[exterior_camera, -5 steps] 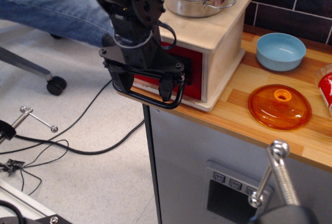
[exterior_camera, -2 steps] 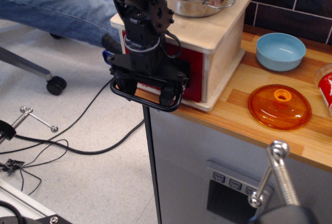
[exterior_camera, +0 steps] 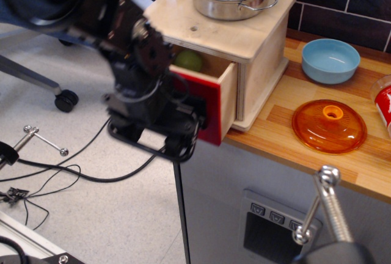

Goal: Open drawer of box

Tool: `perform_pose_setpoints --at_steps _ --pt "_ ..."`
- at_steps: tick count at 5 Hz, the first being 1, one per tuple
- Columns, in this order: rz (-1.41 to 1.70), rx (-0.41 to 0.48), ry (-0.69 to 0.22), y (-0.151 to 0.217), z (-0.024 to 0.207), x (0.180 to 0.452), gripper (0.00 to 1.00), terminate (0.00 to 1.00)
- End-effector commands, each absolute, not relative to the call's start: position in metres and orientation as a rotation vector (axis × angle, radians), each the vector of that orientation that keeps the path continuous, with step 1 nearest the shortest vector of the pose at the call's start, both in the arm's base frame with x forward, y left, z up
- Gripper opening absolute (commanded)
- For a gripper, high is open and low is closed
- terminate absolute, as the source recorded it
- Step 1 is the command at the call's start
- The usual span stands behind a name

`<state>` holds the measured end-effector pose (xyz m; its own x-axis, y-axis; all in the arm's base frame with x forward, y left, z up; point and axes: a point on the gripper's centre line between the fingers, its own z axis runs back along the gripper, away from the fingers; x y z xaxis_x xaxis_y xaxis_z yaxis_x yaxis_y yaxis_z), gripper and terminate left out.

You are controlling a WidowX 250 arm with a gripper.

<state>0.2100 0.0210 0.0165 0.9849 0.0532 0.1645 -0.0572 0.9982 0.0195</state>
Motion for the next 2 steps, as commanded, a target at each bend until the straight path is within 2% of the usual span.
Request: perform_pose_setpoints --at_steps 1,2 --pt "-0.032 -0.005 -0.027 0.030 0.028 0.184 1.00 0.00" --pt "-0.050 -0.031 0.040 0.028 0.036 0.168 1.00 0.00"
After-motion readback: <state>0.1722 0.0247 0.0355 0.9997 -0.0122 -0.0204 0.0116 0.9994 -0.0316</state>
